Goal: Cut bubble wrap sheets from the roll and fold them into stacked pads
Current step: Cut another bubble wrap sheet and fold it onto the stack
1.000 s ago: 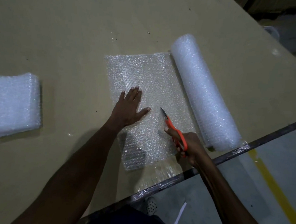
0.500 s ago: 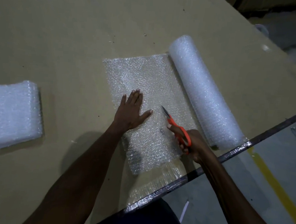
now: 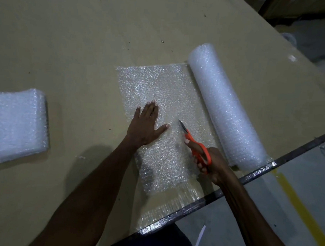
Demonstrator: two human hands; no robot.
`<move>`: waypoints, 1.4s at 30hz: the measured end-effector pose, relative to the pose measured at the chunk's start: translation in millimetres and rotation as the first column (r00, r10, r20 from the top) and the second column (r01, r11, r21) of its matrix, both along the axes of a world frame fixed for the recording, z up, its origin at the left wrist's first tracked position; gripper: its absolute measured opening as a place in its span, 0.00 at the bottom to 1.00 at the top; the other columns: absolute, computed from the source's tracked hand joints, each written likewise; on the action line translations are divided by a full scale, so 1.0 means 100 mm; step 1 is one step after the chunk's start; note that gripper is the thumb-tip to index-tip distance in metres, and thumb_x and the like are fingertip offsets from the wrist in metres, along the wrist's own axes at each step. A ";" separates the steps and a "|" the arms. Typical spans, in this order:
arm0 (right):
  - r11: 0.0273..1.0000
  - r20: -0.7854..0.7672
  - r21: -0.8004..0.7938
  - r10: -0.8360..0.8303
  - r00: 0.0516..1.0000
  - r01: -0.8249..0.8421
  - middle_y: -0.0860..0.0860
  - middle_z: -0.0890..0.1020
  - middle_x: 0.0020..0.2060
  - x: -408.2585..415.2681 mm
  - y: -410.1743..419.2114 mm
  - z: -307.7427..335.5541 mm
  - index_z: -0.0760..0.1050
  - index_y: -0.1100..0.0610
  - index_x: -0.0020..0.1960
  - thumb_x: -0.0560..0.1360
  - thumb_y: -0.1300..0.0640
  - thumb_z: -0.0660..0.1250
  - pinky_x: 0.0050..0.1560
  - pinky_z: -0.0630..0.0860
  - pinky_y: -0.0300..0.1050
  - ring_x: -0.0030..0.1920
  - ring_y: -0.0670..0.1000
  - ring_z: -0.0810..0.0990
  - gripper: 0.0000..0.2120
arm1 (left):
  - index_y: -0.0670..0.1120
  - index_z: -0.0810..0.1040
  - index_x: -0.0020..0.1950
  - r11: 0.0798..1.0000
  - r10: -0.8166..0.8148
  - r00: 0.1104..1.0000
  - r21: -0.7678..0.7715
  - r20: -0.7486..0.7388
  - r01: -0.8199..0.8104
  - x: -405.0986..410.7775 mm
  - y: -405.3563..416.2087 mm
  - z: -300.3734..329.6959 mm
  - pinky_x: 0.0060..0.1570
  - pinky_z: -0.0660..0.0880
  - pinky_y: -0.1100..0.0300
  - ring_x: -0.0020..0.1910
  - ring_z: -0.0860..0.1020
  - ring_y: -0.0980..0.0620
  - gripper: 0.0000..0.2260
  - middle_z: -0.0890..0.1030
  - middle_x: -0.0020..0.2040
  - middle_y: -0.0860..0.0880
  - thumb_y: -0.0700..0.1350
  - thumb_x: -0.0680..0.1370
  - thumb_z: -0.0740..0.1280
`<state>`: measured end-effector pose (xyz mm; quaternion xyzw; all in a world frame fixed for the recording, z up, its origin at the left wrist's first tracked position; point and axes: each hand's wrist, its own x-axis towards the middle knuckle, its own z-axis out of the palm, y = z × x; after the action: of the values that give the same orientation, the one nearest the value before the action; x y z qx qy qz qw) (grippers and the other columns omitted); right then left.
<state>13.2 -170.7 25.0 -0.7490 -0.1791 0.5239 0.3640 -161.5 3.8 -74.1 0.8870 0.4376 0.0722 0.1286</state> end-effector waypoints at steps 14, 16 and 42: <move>1.000 -0.035 -0.005 0.006 0.999 -0.006 0.54 0.74 0.27 0.02 -0.12 0.02 0.80 0.60 0.40 0.67 0.39 0.79 0.23 0.64 0.37 0.23 0.48 0.69 0.24 | 0.41 0.47 0.82 1.000 -0.002 1.000 -0.017 -0.013 0.002 0.01 0.00 0.01 0.78 0.41 0.45 0.81 0.44 0.48 0.40 0.46 0.82 0.44 0.69 0.81 0.49; 1.000 -0.054 -0.005 0.005 0.999 -0.005 0.54 0.74 0.27 0.01 -0.06 0.01 0.78 0.59 0.37 0.65 0.38 0.80 0.23 0.64 0.37 0.23 0.49 0.69 0.25 | 0.42 0.47 0.82 1.000 -0.001 1.000 -0.012 -0.020 0.001 0.01 0.00 0.00 0.78 0.41 0.45 0.81 0.44 0.48 0.40 0.46 0.82 0.44 0.69 0.81 0.48; 0.999 0.048 0.000 0.034 0.998 -0.034 0.54 0.73 0.26 0.02 0.11 0.00 0.79 0.60 0.38 0.65 0.38 0.80 0.22 0.62 0.37 0.22 0.48 0.66 0.25 | 0.42 0.47 0.82 1.000 0.015 1.000 -0.027 -0.003 -0.015 -0.01 -0.01 0.02 0.78 0.41 0.44 0.81 0.43 0.49 0.41 0.45 0.82 0.45 0.70 0.80 0.47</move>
<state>15.1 -160.1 25.2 -0.7581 -0.2009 0.5116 0.3510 -162.6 2.6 -72.1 0.8819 0.4454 0.0661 0.1393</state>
